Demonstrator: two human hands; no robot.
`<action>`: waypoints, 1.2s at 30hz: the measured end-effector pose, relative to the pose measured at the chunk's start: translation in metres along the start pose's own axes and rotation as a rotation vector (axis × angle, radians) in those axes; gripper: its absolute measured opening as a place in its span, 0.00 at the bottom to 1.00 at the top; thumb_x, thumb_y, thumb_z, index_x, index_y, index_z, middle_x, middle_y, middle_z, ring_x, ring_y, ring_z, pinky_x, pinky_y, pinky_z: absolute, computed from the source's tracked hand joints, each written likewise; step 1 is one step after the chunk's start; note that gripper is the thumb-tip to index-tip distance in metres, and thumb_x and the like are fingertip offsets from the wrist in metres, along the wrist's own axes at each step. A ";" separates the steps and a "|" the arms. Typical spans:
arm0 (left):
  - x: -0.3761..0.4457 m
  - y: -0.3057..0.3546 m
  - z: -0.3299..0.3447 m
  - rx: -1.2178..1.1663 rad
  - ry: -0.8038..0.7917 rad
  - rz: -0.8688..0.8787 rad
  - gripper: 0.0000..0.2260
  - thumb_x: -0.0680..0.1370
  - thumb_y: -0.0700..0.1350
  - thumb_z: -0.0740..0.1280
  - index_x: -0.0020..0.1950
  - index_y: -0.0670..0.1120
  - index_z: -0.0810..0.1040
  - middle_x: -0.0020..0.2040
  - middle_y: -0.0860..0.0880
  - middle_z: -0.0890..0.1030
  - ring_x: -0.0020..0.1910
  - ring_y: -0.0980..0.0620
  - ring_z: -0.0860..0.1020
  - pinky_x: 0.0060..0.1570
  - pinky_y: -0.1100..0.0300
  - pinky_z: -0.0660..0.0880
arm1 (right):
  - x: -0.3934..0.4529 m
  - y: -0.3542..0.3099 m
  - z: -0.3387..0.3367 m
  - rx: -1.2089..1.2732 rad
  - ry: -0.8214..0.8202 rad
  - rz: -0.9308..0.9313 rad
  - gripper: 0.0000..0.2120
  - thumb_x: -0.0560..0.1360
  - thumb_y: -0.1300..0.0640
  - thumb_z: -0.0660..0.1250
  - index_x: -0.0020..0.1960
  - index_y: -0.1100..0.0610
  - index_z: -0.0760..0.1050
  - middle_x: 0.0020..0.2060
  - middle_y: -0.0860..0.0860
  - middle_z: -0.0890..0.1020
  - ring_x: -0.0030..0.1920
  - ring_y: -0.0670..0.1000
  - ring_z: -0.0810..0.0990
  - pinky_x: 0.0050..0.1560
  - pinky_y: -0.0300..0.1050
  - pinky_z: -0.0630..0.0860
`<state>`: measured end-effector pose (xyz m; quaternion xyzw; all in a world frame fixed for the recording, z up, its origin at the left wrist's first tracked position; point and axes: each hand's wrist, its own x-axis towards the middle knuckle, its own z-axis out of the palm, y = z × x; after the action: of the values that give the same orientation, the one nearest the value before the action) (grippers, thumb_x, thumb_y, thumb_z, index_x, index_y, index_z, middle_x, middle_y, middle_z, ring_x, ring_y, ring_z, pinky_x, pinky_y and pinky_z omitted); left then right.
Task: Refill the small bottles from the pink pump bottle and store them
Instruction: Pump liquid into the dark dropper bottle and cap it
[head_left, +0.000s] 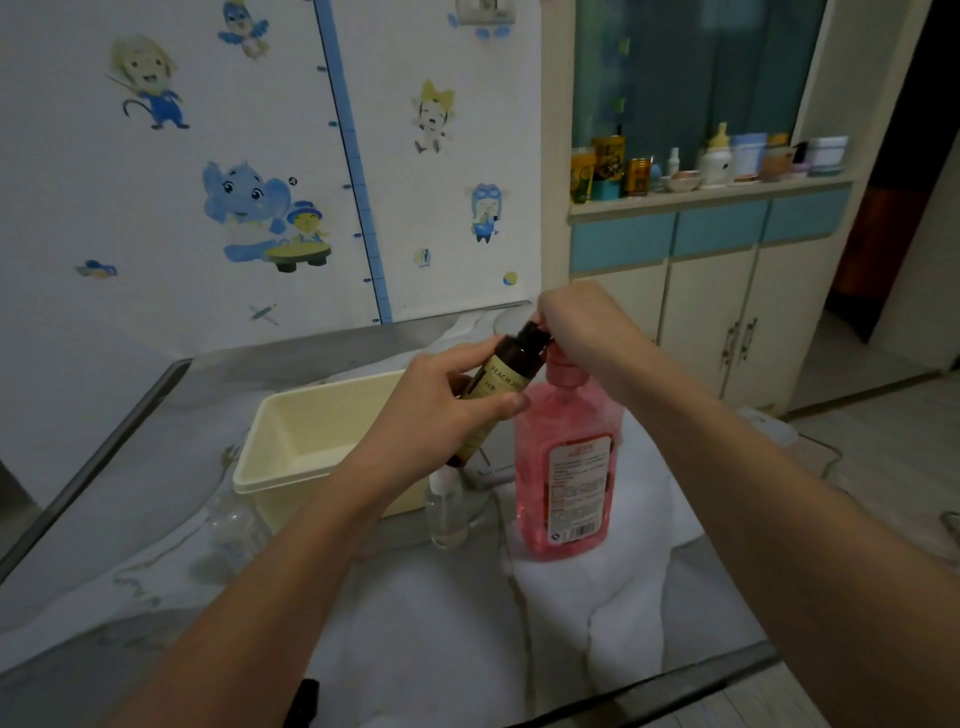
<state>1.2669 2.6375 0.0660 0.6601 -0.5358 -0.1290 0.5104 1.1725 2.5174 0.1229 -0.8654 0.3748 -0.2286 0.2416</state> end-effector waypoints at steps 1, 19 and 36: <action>0.000 -0.001 0.001 0.004 -0.001 0.005 0.25 0.70 0.44 0.75 0.64 0.59 0.75 0.51 0.54 0.84 0.49 0.54 0.82 0.51 0.55 0.80 | 0.001 0.001 0.004 -0.103 0.051 -0.047 0.11 0.71 0.61 0.66 0.53 0.60 0.77 0.32 0.50 0.75 0.38 0.52 0.75 0.40 0.43 0.73; 0.004 -0.006 0.001 -0.008 0.005 0.041 0.24 0.70 0.42 0.76 0.55 0.68 0.77 0.49 0.55 0.83 0.48 0.53 0.82 0.49 0.58 0.77 | 0.003 0.004 0.009 -0.287 0.020 -0.125 0.11 0.72 0.63 0.67 0.53 0.57 0.79 0.47 0.53 0.82 0.49 0.52 0.79 0.50 0.42 0.74; 0.005 -0.012 0.004 0.004 0.016 0.040 0.23 0.70 0.43 0.75 0.63 0.57 0.78 0.48 0.50 0.81 0.48 0.51 0.80 0.50 0.54 0.76 | 0.010 0.007 0.009 -0.509 -0.046 -0.205 0.12 0.69 0.62 0.68 0.52 0.57 0.80 0.43 0.53 0.83 0.48 0.53 0.80 0.42 0.40 0.71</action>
<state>1.2733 2.6298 0.0563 0.6511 -0.5452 -0.1125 0.5159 1.1800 2.5083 0.1143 -0.9366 0.3251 -0.1307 0.0002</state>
